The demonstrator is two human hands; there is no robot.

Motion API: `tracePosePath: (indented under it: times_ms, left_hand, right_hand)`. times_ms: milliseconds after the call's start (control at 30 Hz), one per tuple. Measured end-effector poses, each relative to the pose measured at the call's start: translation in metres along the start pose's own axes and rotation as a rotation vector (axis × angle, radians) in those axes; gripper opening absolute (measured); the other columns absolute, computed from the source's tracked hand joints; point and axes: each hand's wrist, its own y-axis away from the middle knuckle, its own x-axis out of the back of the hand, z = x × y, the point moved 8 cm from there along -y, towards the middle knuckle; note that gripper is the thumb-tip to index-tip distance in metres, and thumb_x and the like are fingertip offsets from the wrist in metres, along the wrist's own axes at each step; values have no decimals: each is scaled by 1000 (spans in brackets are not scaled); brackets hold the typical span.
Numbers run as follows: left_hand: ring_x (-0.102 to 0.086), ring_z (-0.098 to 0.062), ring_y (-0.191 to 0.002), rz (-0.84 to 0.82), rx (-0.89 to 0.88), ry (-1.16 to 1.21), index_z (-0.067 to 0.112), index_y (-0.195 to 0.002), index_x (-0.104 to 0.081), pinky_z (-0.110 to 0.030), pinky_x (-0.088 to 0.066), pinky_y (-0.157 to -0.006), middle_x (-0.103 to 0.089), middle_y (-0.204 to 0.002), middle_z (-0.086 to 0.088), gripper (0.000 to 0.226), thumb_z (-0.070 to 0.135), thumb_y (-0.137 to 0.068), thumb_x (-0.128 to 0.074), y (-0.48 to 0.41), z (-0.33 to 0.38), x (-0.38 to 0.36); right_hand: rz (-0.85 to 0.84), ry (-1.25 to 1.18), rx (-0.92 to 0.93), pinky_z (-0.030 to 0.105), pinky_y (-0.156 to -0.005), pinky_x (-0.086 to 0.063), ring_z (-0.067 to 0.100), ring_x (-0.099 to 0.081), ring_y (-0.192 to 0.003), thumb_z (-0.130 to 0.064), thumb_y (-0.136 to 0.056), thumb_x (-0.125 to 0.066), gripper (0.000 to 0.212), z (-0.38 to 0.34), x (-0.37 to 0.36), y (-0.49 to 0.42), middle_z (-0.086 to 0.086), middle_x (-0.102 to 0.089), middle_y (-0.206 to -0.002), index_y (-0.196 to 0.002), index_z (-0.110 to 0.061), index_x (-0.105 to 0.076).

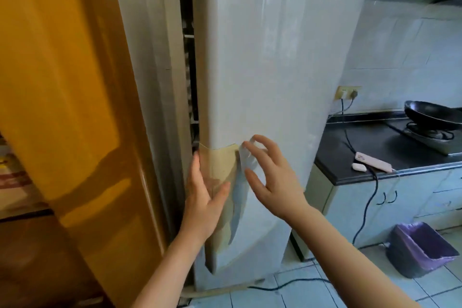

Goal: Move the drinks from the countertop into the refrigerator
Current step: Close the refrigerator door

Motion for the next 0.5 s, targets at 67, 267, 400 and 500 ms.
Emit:
tracePosePath:
  times_ms: [67, 267, 400, 500]
  left_hand:
    - [-20, -8, -139, 79, 38, -36, 49, -141, 7, -34, -31, -111, -9, -154, 20, 93, 53, -76, -59, -19, -9, 3]
    - [-11, -24, -145, 321, 132, -196, 31, -150, 7, -49, -24, -115, -5, -158, 6, 110, 44, -77, -73, -86, -40, 28]
    - [-12, -26, -143, 430, 174, -201, 27, -150, 3, -53, -23, -114, -9, -156, 2, 126, 44, -61, -85, -127, -56, 32]
    - [-15, -29, -141, 527, 181, -222, 28, -149, 2, -52, -25, -113, -10, -155, -3, 132, 46, -55, -87, -153, -63, 33]
  right_hand:
    - [-25, 47, 36, 31, -72, -53, 10, -46, -118, -28, -90, -54, 48, 4, -14, -20, -6, -30, -147, -137, -23, -45]
    - [33, 233, -248, 40, -105, -33, 30, -27, -138, -31, -87, -57, 68, 78, -20, -72, 12, -10, -157, -147, -22, -26]
    - [-31, 388, -309, 44, -114, -19, 31, -6, -145, -31, -88, -53, 74, 126, -26, -96, 14, 2, -157, -150, -25, -13]
    - [-89, 451, -261, 46, -111, -21, 31, -6, -144, -29, -88, -54, 79, 145, -39, -108, 14, 5, -157, -151, -27, -6]
